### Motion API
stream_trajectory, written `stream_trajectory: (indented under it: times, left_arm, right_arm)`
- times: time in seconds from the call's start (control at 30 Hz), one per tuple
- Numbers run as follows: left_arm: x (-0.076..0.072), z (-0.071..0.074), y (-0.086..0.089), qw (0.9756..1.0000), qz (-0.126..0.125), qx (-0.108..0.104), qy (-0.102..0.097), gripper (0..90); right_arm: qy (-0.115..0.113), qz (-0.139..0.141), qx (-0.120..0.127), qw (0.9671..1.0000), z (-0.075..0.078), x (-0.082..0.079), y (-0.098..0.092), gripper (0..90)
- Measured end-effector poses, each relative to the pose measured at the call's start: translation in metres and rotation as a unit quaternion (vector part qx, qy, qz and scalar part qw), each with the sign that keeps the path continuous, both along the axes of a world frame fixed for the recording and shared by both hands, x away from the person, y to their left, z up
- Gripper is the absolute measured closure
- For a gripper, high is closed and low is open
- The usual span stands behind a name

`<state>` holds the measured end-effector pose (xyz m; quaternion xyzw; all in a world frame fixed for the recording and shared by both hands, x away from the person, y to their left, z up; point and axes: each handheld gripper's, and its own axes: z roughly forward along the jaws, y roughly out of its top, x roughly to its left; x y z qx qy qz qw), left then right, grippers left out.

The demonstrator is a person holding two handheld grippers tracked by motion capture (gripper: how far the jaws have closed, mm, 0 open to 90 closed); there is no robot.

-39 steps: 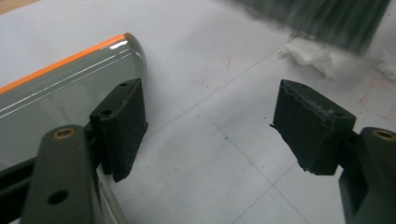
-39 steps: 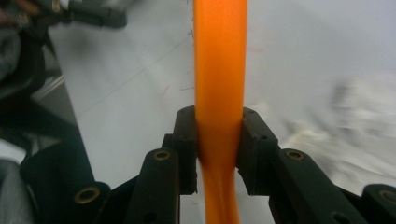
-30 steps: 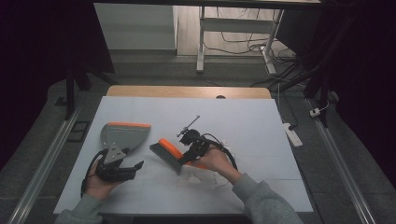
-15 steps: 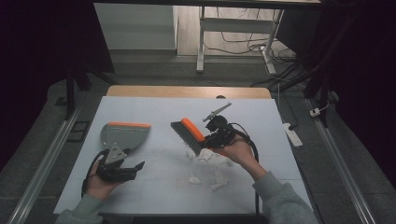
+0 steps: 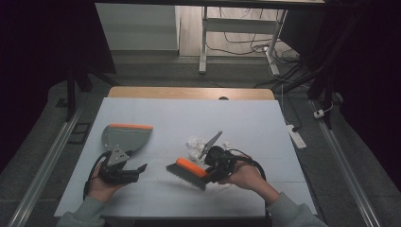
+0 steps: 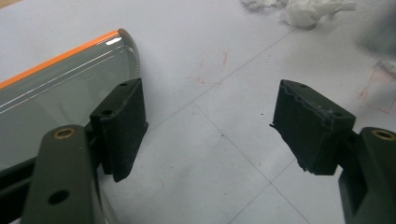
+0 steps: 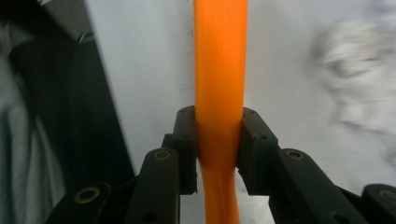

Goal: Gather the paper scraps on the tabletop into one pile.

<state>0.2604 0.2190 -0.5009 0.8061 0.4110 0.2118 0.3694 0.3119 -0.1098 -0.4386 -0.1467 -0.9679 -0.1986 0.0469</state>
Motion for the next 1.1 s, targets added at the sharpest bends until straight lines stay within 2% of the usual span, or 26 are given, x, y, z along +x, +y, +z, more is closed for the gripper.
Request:
stream_trajectory:
  times: [0.1,0.17,0.23,0.3,0.47,0.5,0.6,0.63,0.73,0.83,0.9,0.97,1.1]
  left_arm:
    - [0.000,0.000,-0.001,1.0000,-0.001,0.002,0.001,26.9]
    - [0.000,0.000,-0.002,1.0000,-0.002,0.003,0.001,26.9]
    - [0.000,0.000,-0.002,1.0000,-0.002,0.002,0.001,26.8]
    - [0.000,0.000,-0.001,1.0000,-0.002,0.002,0.001,26.9]
    - [0.000,-0.001,0.000,1.0000,-0.002,0.001,0.001,26.9]
    - [0.000,-0.001,0.000,1.0000,-0.002,0.001,0.001,26.9]
    - [0.001,-0.001,0.000,1.0000,-0.002,0.001,0.002,26.9]
    - [0.000,-0.001,0.000,1.0000,-0.002,0.001,0.002,26.9]
    - [0.000,-0.001,0.000,1.0000,-0.001,0.001,0.001,26.9]
    - [0.000,-0.001,0.000,1.0000,-0.001,0.002,0.001,26.9]
    - [0.000,0.000,-0.001,1.0000,0.000,0.003,0.000,26.9]
    - [-0.001,0.000,-0.001,1.0000,0.000,0.003,0.000,26.9]
    - [-0.001,0.000,-0.002,1.0000,0.000,0.003,-0.001,26.9]
  right_arm:
    - [0.006,0.027,-0.020,0.9994,-0.007,-0.008,0.008,70.6]
    - [-0.009,0.029,-0.042,0.9986,-0.012,-0.008,0.013,70.7]
    - [-0.022,0.022,-0.050,0.9983,-0.011,0.000,0.015,70.7]
    - [-0.039,0.007,-0.062,0.9973,-0.012,0.010,0.014,70.7]
    - [-0.056,-0.040,-0.055,0.9961,-0.012,0.041,0.003,70.6]
    - [-0.062,-0.043,-0.052,0.9958,-0.012,0.045,0.000,70.6]
    - [-0.090,-0.070,-0.051,0.9921,-0.008,0.052,-0.008,70.7]
    - [-0.090,-0.075,-0.047,0.9921,-0.006,0.054,-0.011,70.7]
    - [-0.077,-0.080,-0.010,0.9938,0.007,0.049,-0.022,70.7]
    - [-0.093,-0.069,0.015,0.9931,0.027,0.035,-0.035,70.7]
    - [-0.105,-0.070,0.018,0.9918,0.038,0.027,-0.047,70.6]
    - [-0.106,-0.075,0.017,0.9914,0.046,0.022,-0.061,70.6]
    - [-0.098,-0.080,0.005,0.9920,0.048,0.012,-0.083,70.7]
